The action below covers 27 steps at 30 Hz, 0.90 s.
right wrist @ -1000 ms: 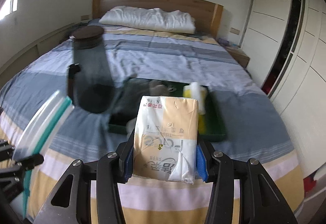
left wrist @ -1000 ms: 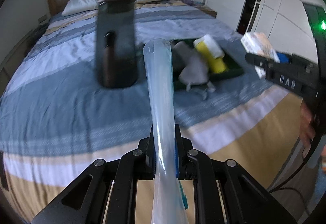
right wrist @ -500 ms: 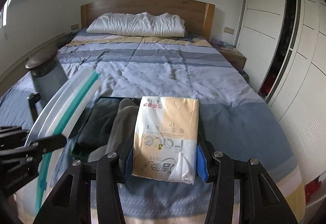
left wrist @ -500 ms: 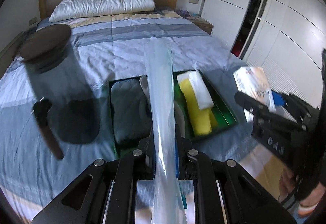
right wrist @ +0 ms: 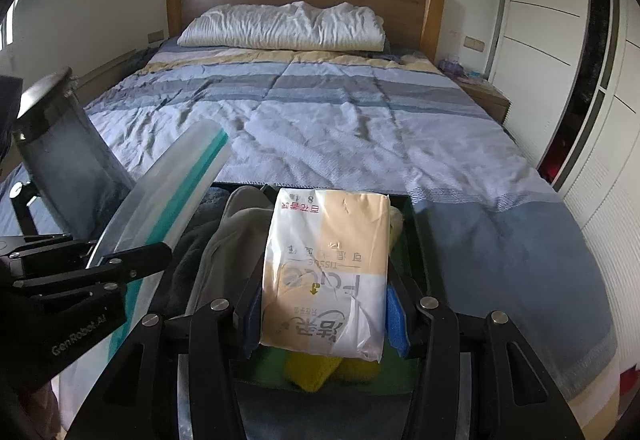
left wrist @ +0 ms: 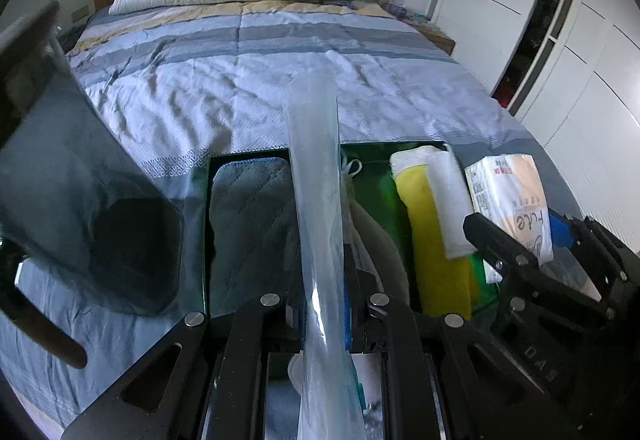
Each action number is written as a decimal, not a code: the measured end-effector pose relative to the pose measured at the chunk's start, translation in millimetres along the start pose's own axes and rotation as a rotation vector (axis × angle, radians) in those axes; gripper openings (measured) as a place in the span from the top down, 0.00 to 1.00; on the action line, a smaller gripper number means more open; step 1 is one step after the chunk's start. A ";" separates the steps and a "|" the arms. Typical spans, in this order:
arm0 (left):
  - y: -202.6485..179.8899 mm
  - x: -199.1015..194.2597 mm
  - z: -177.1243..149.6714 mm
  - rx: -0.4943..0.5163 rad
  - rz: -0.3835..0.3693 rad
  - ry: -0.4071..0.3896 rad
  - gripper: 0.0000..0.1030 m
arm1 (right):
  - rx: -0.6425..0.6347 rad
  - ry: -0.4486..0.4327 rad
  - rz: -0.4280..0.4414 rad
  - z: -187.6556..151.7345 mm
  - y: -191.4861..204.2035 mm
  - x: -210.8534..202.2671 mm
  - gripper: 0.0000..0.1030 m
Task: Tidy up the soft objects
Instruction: 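Lower the bag and tissue pack into the green tray with both grippers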
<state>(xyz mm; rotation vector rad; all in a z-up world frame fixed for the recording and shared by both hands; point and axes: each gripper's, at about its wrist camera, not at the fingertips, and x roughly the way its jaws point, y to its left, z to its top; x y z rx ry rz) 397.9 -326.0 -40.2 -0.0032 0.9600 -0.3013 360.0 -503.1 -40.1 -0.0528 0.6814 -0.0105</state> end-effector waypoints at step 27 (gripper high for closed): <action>-6.8 35.9 -1.2 0.016 0.110 0.032 0.90 | -0.027 0.053 -0.048 13.4 15.2 57.0 0.53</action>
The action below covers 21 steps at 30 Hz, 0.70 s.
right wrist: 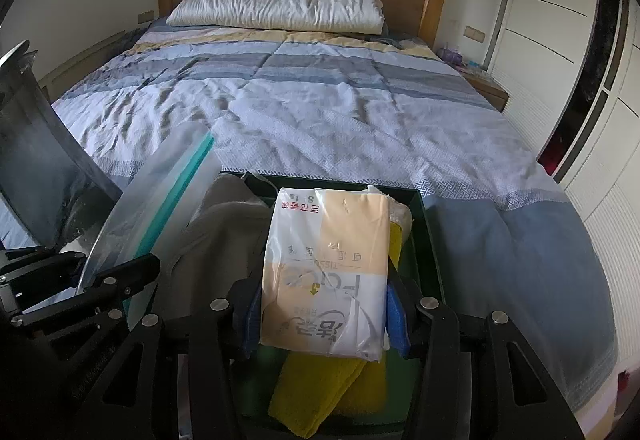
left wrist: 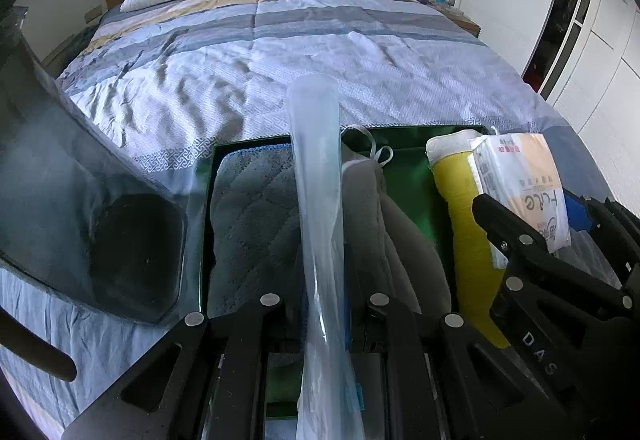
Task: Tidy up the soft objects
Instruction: 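Lower the bag and tissue pack into the green tray with both grippers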
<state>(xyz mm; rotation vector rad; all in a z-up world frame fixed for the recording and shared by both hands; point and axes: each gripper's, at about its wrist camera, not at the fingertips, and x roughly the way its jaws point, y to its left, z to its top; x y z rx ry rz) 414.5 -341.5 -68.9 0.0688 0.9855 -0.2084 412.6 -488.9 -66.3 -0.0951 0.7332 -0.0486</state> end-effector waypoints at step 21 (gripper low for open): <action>-3.4 4.3 4.4 0.007 0.004 0.009 0.90 | -0.009 0.018 -0.025 6.3 0.1 12.1 0.53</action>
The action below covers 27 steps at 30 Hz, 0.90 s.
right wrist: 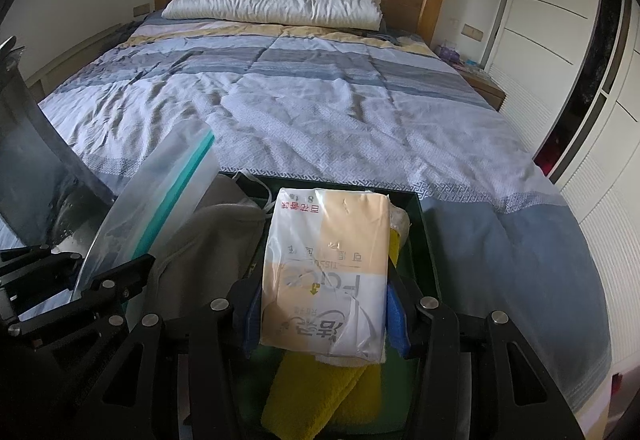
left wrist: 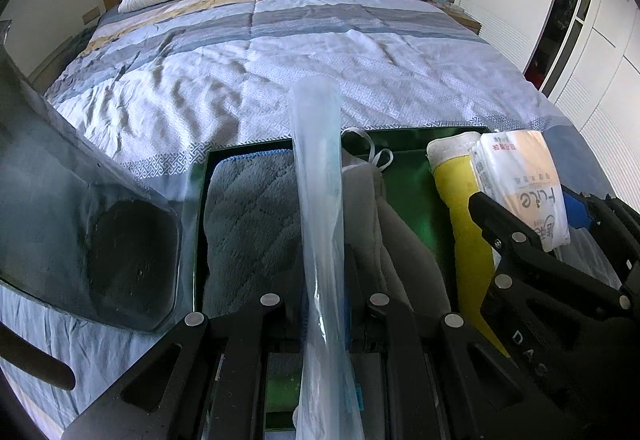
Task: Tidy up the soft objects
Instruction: 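Lower the bag and tissue pack into the green tray with both grippers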
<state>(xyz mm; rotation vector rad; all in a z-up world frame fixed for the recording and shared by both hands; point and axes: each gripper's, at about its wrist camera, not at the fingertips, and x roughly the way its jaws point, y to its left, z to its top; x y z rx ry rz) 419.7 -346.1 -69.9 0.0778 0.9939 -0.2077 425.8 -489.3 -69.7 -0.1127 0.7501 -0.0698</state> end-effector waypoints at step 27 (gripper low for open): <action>-0.1 7.8 7.9 -0.007 0.016 0.013 0.90 | -0.018 0.026 -0.042 8.4 1.3 8.9 0.53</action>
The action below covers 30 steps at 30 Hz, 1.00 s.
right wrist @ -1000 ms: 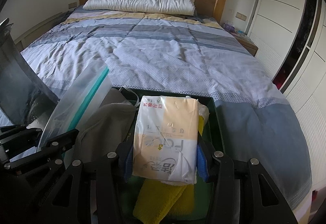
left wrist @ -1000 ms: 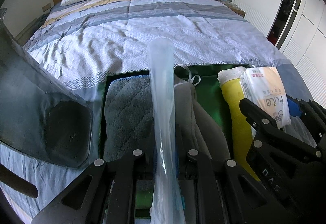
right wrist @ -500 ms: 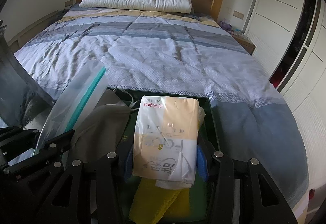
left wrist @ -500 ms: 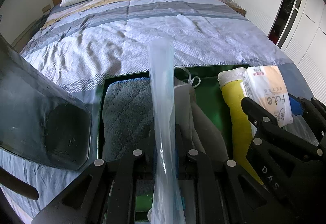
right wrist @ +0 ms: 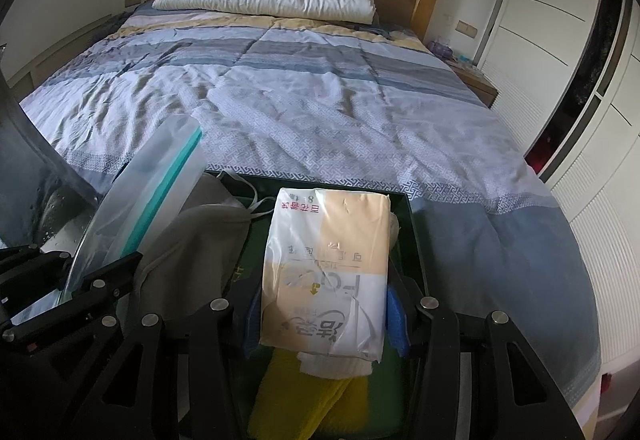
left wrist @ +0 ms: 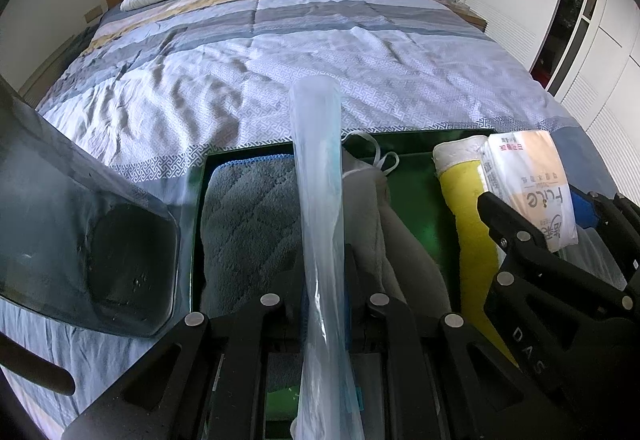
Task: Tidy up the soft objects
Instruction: 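Lower the bag and tissue pack into the green tray with both grippers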
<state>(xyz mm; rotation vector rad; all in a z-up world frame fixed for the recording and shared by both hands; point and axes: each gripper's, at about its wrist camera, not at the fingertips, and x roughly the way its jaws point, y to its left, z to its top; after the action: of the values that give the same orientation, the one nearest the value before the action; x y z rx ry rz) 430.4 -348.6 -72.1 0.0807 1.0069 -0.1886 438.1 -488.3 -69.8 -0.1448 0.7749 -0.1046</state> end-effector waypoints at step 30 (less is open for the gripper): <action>-1.7 2.0 -0.2 -0.008 0.007 0.010 0.76 | 0.017 0.009 -0.008 5.9 -3.0 6.1 0.49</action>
<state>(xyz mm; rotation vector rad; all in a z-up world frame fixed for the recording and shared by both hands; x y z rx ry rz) 430.9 -350.5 -73.9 0.0780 1.0167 -0.1783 446.5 -491.6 -69.3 -0.1318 0.7823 -0.1197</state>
